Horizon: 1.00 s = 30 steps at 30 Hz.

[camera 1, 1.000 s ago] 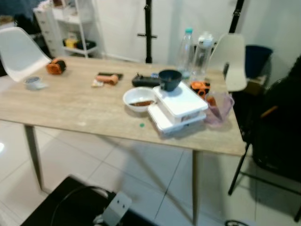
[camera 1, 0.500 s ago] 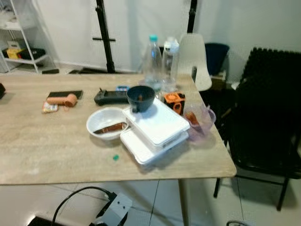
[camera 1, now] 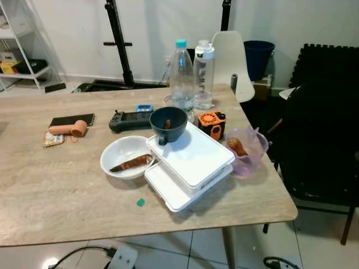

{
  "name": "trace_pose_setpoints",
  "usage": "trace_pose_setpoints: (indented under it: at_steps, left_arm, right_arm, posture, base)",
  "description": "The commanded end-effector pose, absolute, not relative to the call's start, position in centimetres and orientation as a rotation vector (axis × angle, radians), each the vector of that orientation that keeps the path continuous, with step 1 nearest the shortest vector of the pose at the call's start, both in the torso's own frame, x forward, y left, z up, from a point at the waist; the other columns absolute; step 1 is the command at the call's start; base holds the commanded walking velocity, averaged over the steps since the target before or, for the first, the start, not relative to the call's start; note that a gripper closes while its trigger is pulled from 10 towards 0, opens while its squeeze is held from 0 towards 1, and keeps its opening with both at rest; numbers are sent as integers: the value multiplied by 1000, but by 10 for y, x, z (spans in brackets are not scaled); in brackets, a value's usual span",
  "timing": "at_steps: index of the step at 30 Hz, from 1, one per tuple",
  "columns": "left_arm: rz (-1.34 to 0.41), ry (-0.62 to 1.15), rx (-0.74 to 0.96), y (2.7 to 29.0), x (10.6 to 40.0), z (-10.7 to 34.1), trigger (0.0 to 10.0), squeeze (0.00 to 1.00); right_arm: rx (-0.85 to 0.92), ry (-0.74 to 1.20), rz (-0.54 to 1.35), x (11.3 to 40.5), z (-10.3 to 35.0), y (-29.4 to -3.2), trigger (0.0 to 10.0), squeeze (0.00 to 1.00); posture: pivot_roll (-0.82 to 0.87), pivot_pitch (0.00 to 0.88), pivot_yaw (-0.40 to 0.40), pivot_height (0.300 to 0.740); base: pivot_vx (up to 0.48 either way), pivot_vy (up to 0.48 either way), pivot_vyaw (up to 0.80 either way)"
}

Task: Restocking fridge

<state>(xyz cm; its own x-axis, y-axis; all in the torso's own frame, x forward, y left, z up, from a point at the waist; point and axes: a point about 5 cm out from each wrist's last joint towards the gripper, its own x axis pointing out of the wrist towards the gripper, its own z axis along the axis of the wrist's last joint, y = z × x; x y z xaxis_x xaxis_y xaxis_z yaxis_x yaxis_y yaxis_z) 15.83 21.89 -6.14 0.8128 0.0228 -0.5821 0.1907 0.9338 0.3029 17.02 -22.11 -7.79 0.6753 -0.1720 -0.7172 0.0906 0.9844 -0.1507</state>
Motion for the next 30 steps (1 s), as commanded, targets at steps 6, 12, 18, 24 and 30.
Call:
trace_pose_setpoints:
  at_steps: [6,12,18,24,30]
  left_arm:
    - [436,869,216,268,111,-77,10000,0]
    - [963,959,249,344,66,-60,10000,0]
    - [1318,803,448,416,55,-3,10000,0]
    - [1402,179,678,476,139,146,10000,0]
    - [681,-224,518,389,262,213,10000,0]
  right_arm:
    - [-119,840,-144,163,-81,-222,10000,192]
    - [-118,842,-151,162,-82,-222,10000,188]
    - [-124,840,-153,162,-81,-225,10000,188]
    - [-135,852,-176,155,-81,-236,10000,192]
    - [-136,849,-185,157,-80,-237,10000,188]
  posture:
    - [-60,86,33,740]
    - [-60,86,31,740]
    - [-56,96,36,740]
    - [-53,110,33,740]
    - [-67,106,39,740]
  base:
    - [0,0,0]
    - [0,0,0]
    - [0,0,0]
    - [0,0,0]
    - [0,0,0]
